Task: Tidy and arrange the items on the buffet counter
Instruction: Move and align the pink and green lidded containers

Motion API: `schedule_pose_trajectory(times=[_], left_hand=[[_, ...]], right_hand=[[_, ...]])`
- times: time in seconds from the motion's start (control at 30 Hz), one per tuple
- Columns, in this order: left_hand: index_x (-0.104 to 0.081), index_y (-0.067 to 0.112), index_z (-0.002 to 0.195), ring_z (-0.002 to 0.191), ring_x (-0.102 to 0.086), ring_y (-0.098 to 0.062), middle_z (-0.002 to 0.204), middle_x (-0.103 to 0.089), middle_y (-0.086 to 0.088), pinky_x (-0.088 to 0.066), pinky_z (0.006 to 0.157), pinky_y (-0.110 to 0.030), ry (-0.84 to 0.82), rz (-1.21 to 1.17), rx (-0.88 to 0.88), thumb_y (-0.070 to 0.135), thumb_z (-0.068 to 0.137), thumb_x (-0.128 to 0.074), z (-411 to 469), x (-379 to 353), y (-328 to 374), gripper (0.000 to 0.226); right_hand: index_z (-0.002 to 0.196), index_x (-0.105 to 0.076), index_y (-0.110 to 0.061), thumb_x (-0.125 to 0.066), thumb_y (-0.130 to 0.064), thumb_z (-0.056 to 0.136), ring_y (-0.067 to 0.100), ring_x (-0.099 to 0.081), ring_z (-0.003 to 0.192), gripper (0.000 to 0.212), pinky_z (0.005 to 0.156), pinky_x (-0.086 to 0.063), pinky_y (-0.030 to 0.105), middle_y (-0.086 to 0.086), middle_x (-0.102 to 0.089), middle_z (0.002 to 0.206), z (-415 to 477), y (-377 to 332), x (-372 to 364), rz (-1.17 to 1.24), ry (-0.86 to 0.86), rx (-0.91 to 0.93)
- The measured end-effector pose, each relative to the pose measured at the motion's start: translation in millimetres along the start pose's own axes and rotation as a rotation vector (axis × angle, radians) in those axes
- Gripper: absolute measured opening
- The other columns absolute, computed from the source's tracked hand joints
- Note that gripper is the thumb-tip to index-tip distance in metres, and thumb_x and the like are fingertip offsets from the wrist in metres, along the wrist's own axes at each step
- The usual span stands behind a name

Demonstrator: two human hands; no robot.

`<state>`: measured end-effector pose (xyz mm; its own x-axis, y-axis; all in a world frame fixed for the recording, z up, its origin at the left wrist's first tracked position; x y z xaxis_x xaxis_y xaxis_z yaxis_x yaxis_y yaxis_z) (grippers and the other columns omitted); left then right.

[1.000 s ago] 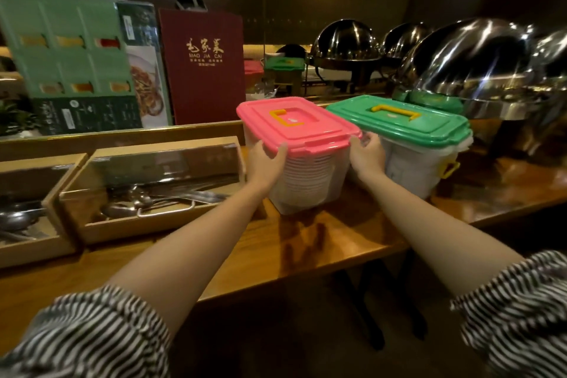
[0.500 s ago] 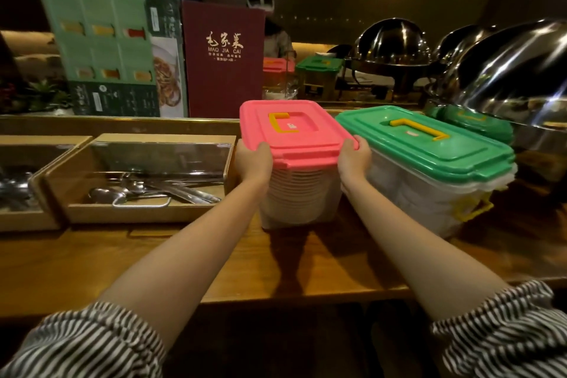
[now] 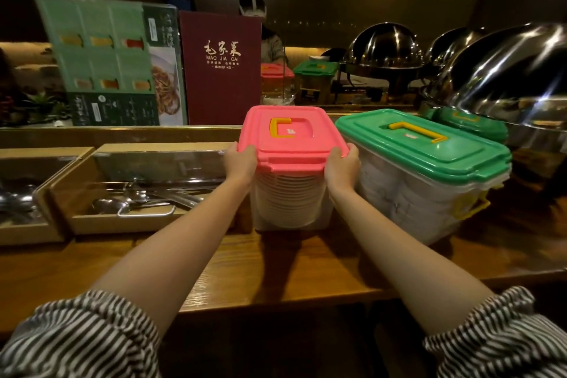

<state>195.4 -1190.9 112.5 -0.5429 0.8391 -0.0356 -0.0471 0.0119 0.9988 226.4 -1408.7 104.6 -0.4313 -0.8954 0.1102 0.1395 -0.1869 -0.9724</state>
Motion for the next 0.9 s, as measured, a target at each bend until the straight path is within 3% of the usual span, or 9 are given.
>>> schedule_pose_trajectory(times=[0.1,0.2,0.23,0.3,0.37,0.47,0.57,0.73,0.9], left_hand=[[-0.055,0.016,0.104,0.101,-0.062,-0.024,0.106,-0.063,-0.010,-0.056,0.086,-0.039,-0.004,0.021,-0.006,0.015,0.091,-0.051,0,1,-1,0.014],[-0.059,0.008,0.114,0.104,-0.062,-0.025,0.111,-0.063,-0.011,-0.054,0.072,-0.028,0.014,0.075,-0.042,0.018,0.092,-0.051,-4,4,2,0.025],[-0.057,0.006,0.123,0.110,-0.061,-0.027,0.117,-0.062,-0.011,-0.053,0.074,-0.027,0.022,0.103,-0.060,0.020,0.093,-0.051,-6,4,3,0.033],[-0.046,0.007,0.140,0.125,-0.053,-0.028,0.136,-0.054,-0.013,-0.049,0.094,-0.034,0.059,0.168,-0.115,0.022,0.095,-0.052,-11,6,8,0.048],[-0.045,0.008,0.142,0.129,-0.048,-0.027,0.140,-0.050,-0.011,-0.041,0.105,-0.035,0.081,0.247,-0.224,0.024,0.094,-0.053,-15,6,14,0.052],[-0.046,0.010,0.140,0.137,-0.036,-0.030,0.143,-0.047,-0.010,-0.018,0.118,-0.053,0.075,0.433,-0.421,0.031,0.089,-0.055,-24,-5,24,0.056],[-0.045,0.011,0.142,0.147,-0.019,-0.027,0.152,-0.039,-0.009,0.007,0.118,-0.050,0.031,0.536,-0.569,0.031,0.091,-0.058,-44,-32,34,0.057],[-0.049,0.008,0.138,0.146,-0.022,-0.030,0.148,-0.044,-0.012,0.004,0.119,-0.048,-0.075,0.475,-0.677,0.032,0.086,-0.059,-80,-93,44,0.058],[-0.048,0.004,0.138,0.145,-0.026,-0.032,0.148,-0.044,-0.016,-0.002,0.120,-0.043,-0.146,0.431,-0.743,0.038,0.082,-0.052,-119,-160,34,0.066]], right_hand=[[0.144,-0.038,-0.014,-0.042,-0.026,0.097,0.027,-0.054,0.112,0.049,0.085,-0.047,0.036,0.013,-0.051,0.131,-1,-3,3,-0.019,-0.042,0.016],[0.140,-0.040,-0.014,-0.044,-0.030,0.097,0.026,-0.055,0.113,0.047,0.090,-0.050,0.040,0.011,-0.054,0.128,0,-6,8,-0.042,-0.097,0.017],[0.141,-0.039,-0.014,-0.044,-0.033,0.098,0.025,-0.055,0.112,0.047,0.090,-0.049,0.039,0.011,-0.054,0.129,0,-7,11,-0.063,-0.115,0.022],[0.144,-0.036,-0.012,-0.044,-0.037,0.101,0.024,-0.052,0.116,0.051,0.090,-0.041,0.030,0.012,-0.049,0.138,-1,-12,18,-0.133,-0.143,0.061],[0.148,-0.031,-0.011,-0.043,-0.039,0.102,0.027,-0.042,0.131,0.056,0.097,-0.034,0.029,0.012,-0.039,0.148,-4,-20,29,-0.222,-0.138,0.156],[0.148,-0.035,-0.011,-0.047,-0.039,0.101,0.025,-0.037,0.138,0.056,0.109,-0.032,0.036,0.012,-0.038,0.150,-9,-34,49,-0.342,-0.128,0.333],[0.142,-0.043,-0.008,-0.053,-0.034,0.098,0.025,-0.042,0.133,0.052,0.110,-0.035,0.038,0.012,-0.047,0.143,-1,-41,78,-0.406,-0.118,0.449],[0.130,-0.055,0.001,-0.062,-0.023,0.093,0.029,-0.053,0.122,0.044,0.104,-0.037,0.034,0.017,-0.059,0.129,32,-44,147,-0.495,-0.049,0.578],[0.129,-0.057,-0.001,-0.061,-0.028,0.093,0.030,-0.053,0.124,0.046,0.106,-0.037,0.038,0.017,-0.060,0.130,83,-26,226,-0.535,0.014,0.553]])
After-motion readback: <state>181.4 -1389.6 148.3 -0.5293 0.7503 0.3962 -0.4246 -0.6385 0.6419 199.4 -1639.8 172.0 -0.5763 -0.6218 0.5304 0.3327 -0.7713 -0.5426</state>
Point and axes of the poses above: each hand's wrist, its own z-axis towards the middle knuckle, its own x-axis out of the back of the hand, y = z × x, the point moved 5 cm from there along z, towards the middle knuckle
